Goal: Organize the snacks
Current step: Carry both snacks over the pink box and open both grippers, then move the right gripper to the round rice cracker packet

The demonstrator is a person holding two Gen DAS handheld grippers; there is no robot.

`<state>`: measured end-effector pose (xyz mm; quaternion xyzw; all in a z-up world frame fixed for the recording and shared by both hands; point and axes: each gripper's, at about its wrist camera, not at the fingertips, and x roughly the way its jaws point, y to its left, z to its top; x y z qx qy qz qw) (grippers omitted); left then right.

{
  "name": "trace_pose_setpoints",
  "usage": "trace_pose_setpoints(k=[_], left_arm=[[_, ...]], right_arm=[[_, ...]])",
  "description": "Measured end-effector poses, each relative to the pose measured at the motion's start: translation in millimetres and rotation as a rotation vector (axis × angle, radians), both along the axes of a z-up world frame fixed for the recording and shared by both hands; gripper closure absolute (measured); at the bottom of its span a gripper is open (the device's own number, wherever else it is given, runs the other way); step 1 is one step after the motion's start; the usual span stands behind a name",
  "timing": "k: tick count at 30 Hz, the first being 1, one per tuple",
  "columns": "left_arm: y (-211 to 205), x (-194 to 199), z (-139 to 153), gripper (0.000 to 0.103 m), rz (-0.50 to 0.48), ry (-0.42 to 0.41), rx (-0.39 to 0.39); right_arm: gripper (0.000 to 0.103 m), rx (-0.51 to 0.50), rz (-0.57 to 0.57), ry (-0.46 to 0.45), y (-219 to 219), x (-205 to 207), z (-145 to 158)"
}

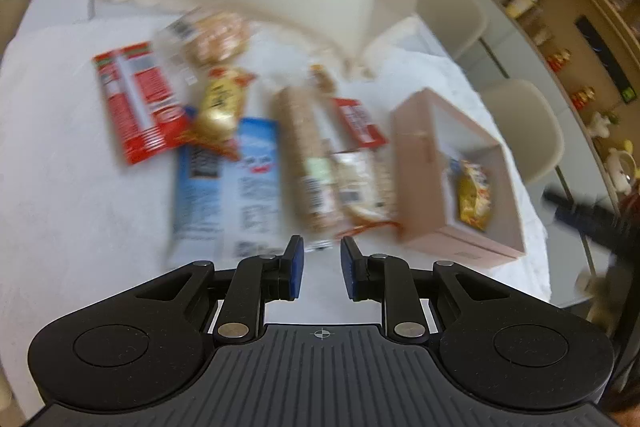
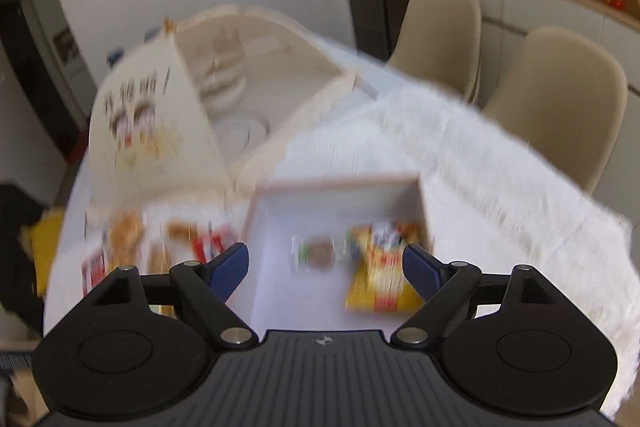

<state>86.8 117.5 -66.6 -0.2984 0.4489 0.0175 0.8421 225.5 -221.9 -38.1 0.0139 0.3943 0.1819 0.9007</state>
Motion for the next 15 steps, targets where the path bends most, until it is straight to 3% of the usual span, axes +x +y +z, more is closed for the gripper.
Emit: trace_pose_setpoints(k=[6, 8, 10, 12, 15], left_arm=[[20.1, -7.7, -5.0, 0.079, 0.0, 0.016, 0.006], [20.0, -10.5, -4.8, 0.079, -0.004, 0.022, 0.032], [20.2, -15.4, -6.2, 0.079, -0.005, 0.026, 0.052], [19.9, -22.4, -8.8, 0.079, -0.016, 0.029, 0.044], [19.4, -34.3, -15.7, 0.079, -0.055, 0.036, 0.002]], right_arm=[[0.021, 0.047, 0.186, 0.174, 47.6, -29.0, -53.0], [0.022, 0.054, 0.261, 0.152, 72.2, -37.5, -47.8], [0.022, -0.006, 0.301, 0.081, 104.5, -36.4, -31.5], [0.022, -0.102, 0.282, 0.047, 139.6, -18.5, -20.6], [0.022, -0.193, 0.245, 0.126, 194.5, 43.5, -27.0]])
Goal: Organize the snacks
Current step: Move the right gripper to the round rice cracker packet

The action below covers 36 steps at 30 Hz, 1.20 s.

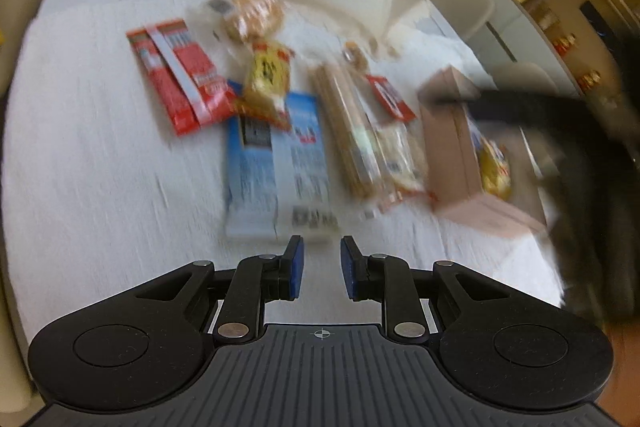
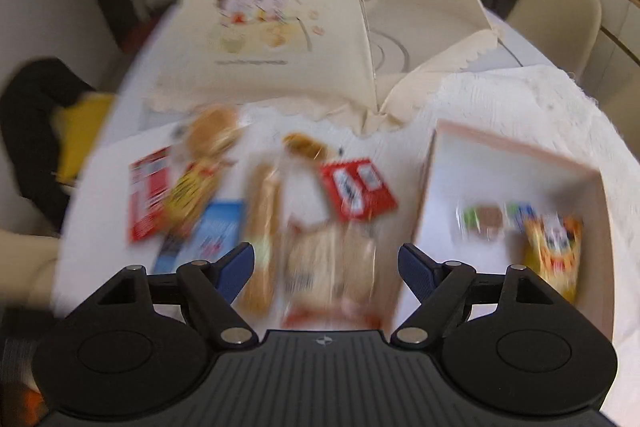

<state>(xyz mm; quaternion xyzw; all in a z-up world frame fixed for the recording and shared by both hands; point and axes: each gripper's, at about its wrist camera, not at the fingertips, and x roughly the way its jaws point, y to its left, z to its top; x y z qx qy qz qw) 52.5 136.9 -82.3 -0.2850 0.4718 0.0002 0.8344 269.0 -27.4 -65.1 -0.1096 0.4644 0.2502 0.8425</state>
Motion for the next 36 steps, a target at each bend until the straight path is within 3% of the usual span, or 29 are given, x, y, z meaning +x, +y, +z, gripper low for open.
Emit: trace_pose_setpoints(k=[3, 6, 8, 12, 16, 21, 23, 25, 32, 36], left_arm=[[4.2, -16.1, -6.8, 0.079, -0.018, 0.012, -0.04], [15.2, -31.3, -11.7, 0.079, -0.013, 0.021, -0.062], [24.9, -37.4, -13.7, 0.079, 0.008, 0.024, -0.069], [41.9, -38.4, -17.1, 0.079, 0.071, 0.033, -0.074], [40.8, -28.0, -16.1, 0.079, 0.079, 0.041, -0.062], [21.6, -12.6, -8.2, 0.079, 0.028, 0.051, -0.009], [12.2, -9.2, -4.2, 0.079, 0.006, 0.052, 0.026], [5.1, -6.5, -1.9, 0.079, -0.009, 0.055, 0.06], [-11.4, 2.9, 2.7, 0.079, -0.04, 0.066, 0.13], [-19.1, 10.2, 1.3, 0.079, -0.053, 0.077, 0.162]], right_arm=[[0.025, -0.115, -0.016, 0.001, 41.1, 53.9, -30.6], [0.065, -0.237, -0.025, -0.017, 67.3, 90.9, -62.2], [0.073, -0.227, -0.063, 0.037, 65.0, 100.6, -73.5], [0.077, -0.124, -0.024, 0.102, 47.7, 66.3, -68.1], [0.08, -0.045, 0.018, 0.231, 23.8, 7.8, -77.9], [0.08, -0.008, 0.066, 0.206, -10.3, -51.7, -71.6], [0.066, 0.011, 0.035, 0.13, -32.4, -65.2, -58.5], [0.026, -0.004, -0.026, 0.064, -54.0, -66.6, -49.4], [0.025, 0.032, -0.154, 0.083, -77.9, -31.6, -72.8], [0.025, 0.047, -0.073, 0.118, -64.8, -44.0, -86.2]])
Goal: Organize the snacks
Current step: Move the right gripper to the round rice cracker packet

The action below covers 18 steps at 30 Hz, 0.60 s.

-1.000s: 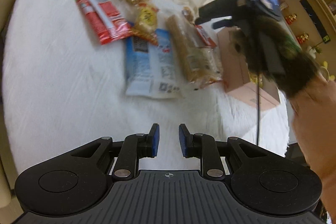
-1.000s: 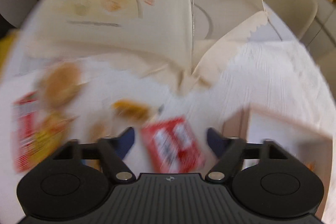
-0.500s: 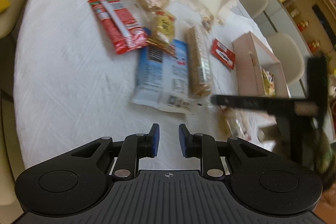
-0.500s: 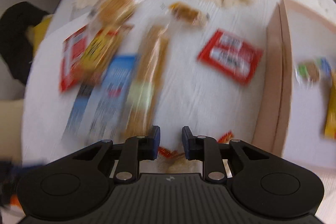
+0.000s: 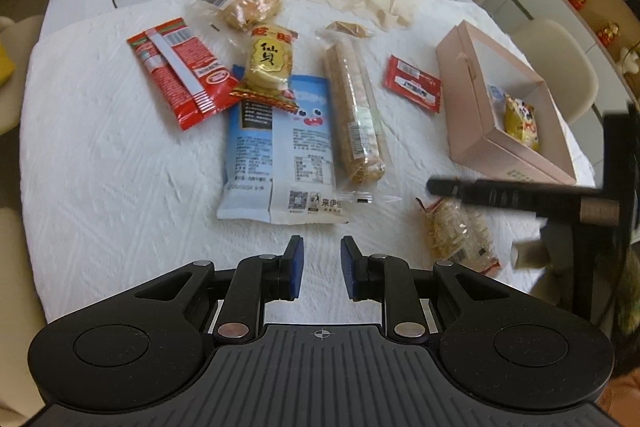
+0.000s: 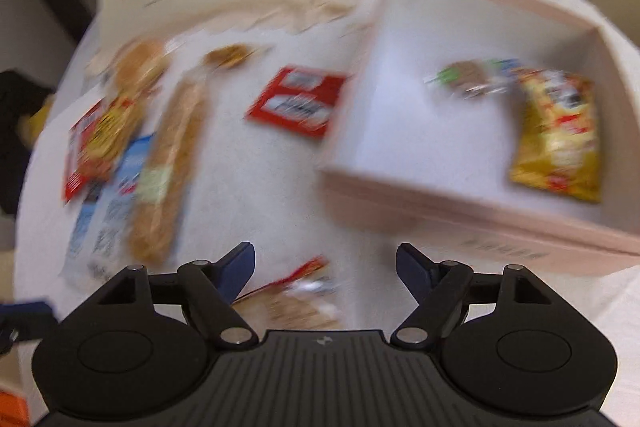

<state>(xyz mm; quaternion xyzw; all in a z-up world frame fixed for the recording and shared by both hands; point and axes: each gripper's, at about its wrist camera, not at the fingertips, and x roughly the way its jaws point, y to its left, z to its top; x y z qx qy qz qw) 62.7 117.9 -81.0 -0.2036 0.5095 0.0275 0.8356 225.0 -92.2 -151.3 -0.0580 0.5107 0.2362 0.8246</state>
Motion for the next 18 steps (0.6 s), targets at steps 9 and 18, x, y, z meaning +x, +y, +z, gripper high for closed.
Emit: trace_pose_setpoints(k=[9, 18], left_arm=[[-13.6, 52.7, 16.4, 0.079, -0.111, -0.085, -0.052], [-21.4, 218.4, -0.9, 0.079, -0.218, -0.061, -0.017]], right_arm=[[0.025, -0.068, 0.12, -0.123, -5.0, -75.7, -6.5], [0.025, -0.028, -0.025, -0.135, -50.0, -94.2, 6.2]])
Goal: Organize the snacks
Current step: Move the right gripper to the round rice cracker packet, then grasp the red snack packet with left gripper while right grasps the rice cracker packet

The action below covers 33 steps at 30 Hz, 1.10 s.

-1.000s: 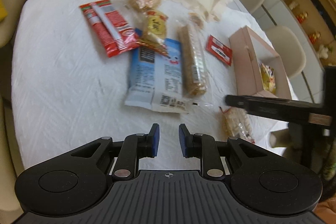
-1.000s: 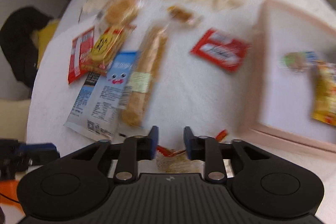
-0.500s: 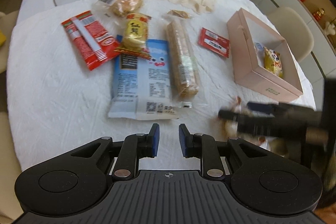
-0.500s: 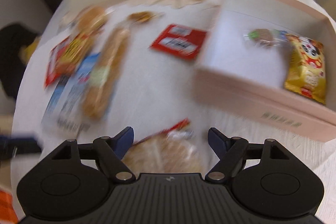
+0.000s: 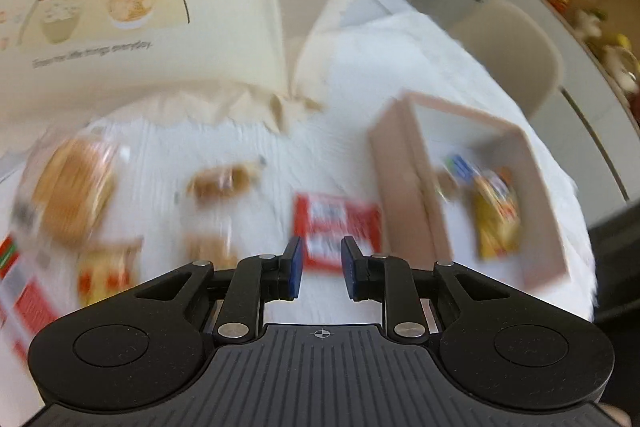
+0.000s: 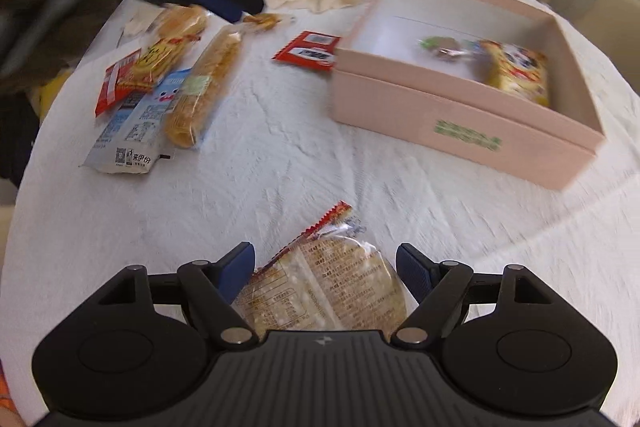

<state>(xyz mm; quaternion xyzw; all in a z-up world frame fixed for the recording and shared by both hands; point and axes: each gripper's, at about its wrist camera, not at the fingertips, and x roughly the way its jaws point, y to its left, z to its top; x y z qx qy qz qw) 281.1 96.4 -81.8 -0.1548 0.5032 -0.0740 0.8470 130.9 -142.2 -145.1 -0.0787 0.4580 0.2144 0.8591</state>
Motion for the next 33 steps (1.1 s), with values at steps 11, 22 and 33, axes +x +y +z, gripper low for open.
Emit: trace_pose_setpoints(k=[11, 22, 33], left_arm=[[-46.0, 41.8, -43.5, 0.082, -0.201, 0.053, 0.081], [-47.0, -108.9, -45.2, 0.08, -0.205, 0.103, -0.008], [-90.9, -163.0, -39.2, 0.07, -0.552, 0.002, 0.32]], right_arm=[[0.024, 0.028, -0.102, -0.044, -37.1, -15.0, 7.2], [0.024, 0.053, -0.045, -0.027, -47.8, -4.2, 3.4], [0.024, 0.133, -0.159, 0.037, -63.9, -25.6, -7.4]])
